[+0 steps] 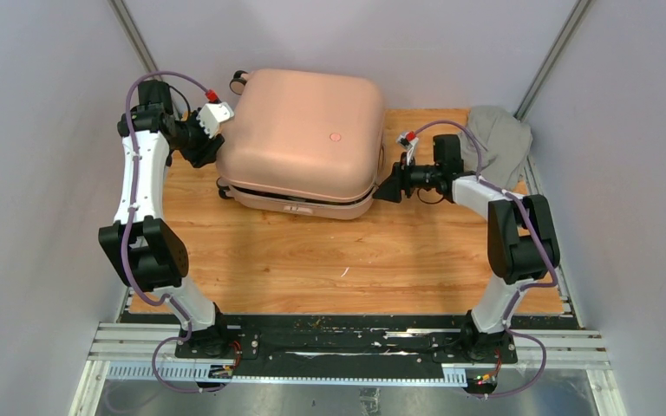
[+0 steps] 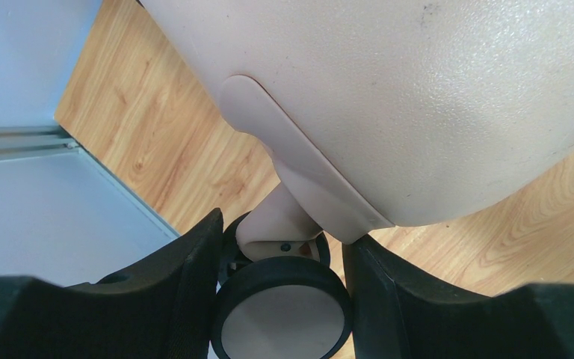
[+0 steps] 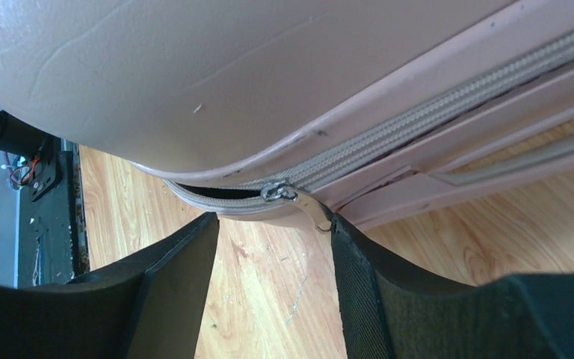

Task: Pack the luggage
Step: Zip the luggage at the corner of the board.

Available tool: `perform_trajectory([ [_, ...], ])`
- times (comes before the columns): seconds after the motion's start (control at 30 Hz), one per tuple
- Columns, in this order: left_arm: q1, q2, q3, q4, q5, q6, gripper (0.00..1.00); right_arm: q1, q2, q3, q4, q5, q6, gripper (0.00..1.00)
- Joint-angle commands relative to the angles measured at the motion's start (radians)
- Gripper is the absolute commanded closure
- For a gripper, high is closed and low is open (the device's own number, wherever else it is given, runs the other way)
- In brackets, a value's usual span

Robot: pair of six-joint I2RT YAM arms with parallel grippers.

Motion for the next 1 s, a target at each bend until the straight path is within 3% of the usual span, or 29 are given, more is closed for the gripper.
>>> perform_trajectory([
  [0.0,0.034,-0.033,0.023,0.081,-0.036,-0.042,1.0,-0.003,0.042,0.053,-0.01,-0.093,-0.033,0.4],
  [0.43,0.033,-0.042,0.017,0.081,-0.025,-0.043,1.0,-0.005,0.107,0.106,-0.03,-0.133,-0.053,0.43],
  [0.77,0.032,-0.046,0.012,0.081,-0.017,-0.048,1.0,-0.007,0.068,0.061,-0.019,-0.137,-0.028,0.96],
  [0.97,0.032,-0.054,0.009,0.081,0.0,-0.057,1.0,-0.006,0.032,0.054,0.007,-0.122,0.011,1.0],
])
